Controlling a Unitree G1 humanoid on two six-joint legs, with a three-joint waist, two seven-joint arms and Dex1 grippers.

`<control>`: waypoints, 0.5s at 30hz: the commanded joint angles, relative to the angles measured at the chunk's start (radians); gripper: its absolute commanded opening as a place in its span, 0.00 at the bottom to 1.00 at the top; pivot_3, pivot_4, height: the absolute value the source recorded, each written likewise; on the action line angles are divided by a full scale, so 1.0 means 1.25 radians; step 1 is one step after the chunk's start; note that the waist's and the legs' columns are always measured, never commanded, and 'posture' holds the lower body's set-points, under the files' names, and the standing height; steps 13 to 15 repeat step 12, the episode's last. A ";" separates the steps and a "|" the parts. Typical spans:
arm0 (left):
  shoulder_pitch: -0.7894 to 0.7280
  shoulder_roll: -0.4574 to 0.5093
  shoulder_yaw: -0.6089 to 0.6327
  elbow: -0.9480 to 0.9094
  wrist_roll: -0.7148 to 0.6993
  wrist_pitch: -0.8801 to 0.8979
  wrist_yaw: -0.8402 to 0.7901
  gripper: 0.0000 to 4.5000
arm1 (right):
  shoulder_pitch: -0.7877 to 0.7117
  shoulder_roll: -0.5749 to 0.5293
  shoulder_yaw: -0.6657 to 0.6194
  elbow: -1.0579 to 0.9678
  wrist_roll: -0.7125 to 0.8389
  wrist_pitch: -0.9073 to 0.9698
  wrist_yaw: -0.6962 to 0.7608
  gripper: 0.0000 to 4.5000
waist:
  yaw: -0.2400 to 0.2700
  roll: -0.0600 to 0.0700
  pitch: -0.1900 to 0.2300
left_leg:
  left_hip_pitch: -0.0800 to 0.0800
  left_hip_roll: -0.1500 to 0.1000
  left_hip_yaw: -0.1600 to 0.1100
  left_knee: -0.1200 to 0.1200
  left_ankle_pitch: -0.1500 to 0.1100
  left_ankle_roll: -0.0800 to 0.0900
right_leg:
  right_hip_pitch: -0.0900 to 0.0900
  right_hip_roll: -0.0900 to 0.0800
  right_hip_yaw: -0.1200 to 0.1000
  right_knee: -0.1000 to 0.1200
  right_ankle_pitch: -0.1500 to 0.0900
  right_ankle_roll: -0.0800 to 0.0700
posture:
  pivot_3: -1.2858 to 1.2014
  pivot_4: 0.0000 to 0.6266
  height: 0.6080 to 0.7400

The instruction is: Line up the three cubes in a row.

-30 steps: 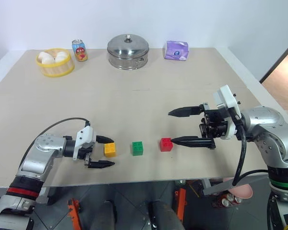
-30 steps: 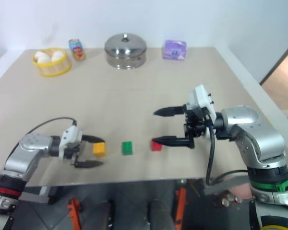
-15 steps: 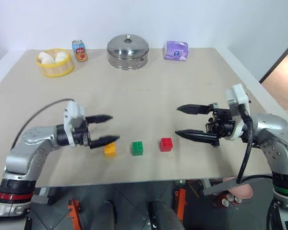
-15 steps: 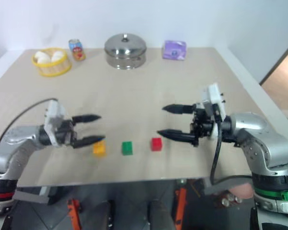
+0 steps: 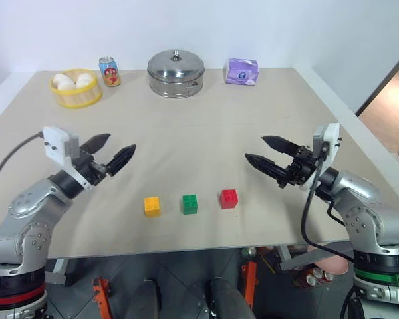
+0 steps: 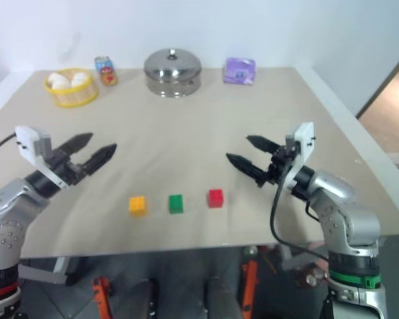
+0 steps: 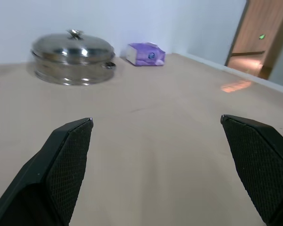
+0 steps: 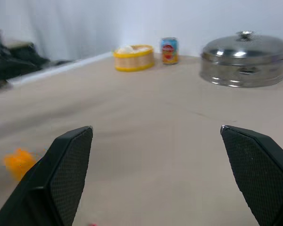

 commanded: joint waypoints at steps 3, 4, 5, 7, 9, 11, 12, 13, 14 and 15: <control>-0.003 0.012 0.032 0.018 0.017 -0.041 0.009 1.00 | -0.035 0.022 0.003 0.103 -0.070 -0.102 -0.019 1.00 | 0.000 0.000 0.000 | -0.001 0.000 0.001 0.000 0.000 0.000 | 0.000 0.000 0.001 0.000 0.000 0.000 | 0.52 0.24 0.99; -0.002 0.012 0.032 0.019 0.019 -0.044 0.010 1.00 | -0.036 0.025 0.007 0.111 -0.076 -0.112 -0.014 1.00 | 0.000 0.000 0.000 | -0.001 0.000 0.001 0.000 0.000 0.000 | 0.000 0.000 0.001 0.000 0.000 0.000 | 0.52 0.24 0.99; -0.002 0.011 0.032 0.021 0.021 -0.046 0.012 1.00 | -0.036 0.028 0.009 0.118 -0.078 -0.116 -0.012 1.00 | 0.000 0.000 0.000 | -0.001 0.000 0.001 -0.001 0.000 0.000 | 0.000 0.000 0.001 0.000 0.000 0.001 | 0.52 0.24 0.99; -0.001 0.010 0.033 0.025 0.021 -0.050 0.013 1.00 | -0.040 0.036 0.010 0.126 -0.079 -0.121 -0.015 1.00 | 0.000 0.000 0.000 | -0.001 0.000 0.001 -0.002 0.000 0.000 | -0.001 0.000 0.001 0.000 -0.001 0.001 | 0.52 0.24 0.99; 0.001 0.011 0.033 0.030 0.024 -0.055 0.015 1.00 | -0.042 0.042 0.012 0.127 -0.079 -0.124 -0.017 1.00 | 0.000 0.000 0.000 | -0.001 0.000 0.001 -0.002 0.000 0.000 | -0.001 0.000 0.001 0.000 -0.001 0.001 | 0.52 0.24 0.99; 0.002 0.014 0.034 0.035 0.025 -0.052 0.019 1.00 | -0.043 0.048 0.013 0.126 -0.080 -0.126 -0.022 1.00 | 0.000 0.000 0.000 | -0.001 0.000 0.001 -0.002 0.000 0.000 | -0.001 0.000 0.001 0.000 -0.001 0.001 | 0.52 0.24 0.99; 0.003 0.016 0.032 0.038 0.028 -0.054 0.018 1.00 | -0.044 0.052 0.012 0.125 -0.080 -0.126 -0.027 1.00 | 0.000 0.000 0.000 | -0.001 0.000 0.001 -0.002 0.000 0.000 | -0.001 0.000 0.001 0.000 -0.001 0.001 | 0.52 0.24 0.99; 0.003 0.016 0.032 0.038 0.028 -0.054 0.018 1.00 | -0.044 0.052 0.012 0.125 -0.080 -0.126 -0.027 1.00 | 0.000 0.000 0.000 | -0.001 0.000 0.001 -0.002 0.000 0.000 | -0.001 0.000 0.001 0.000 -0.001 0.001 | 0.52 0.24 0.99; 0.003 0.016 0.032 0.038 0.028 -0.054 0.018 1.00 | -0.044 0.052 0.012 0.125 -0.080 -0.126 -0.027 1.00 | 0.000 0.000 0.000 | -0.001 0.000 0.001 -0.002 0.000 0.000 | -0.001 0.000 0.001 0.000 -0.001 0.001 | 0.52 0.24 0.99; 0.003 0.016 0.032 0.038 0.028 -0.054 0.018 1.00 | -0.044 0.052 0.012 0.125 -0.080 -0.126 -0.027 1.00 | 0.000 0.000 0.000 | -0.001 0.000 0.001 -0.002 0.000 0.000 | -0.001 0.000 0.001 0.000 -0.001 0.001 | 0.52 0.24 0.99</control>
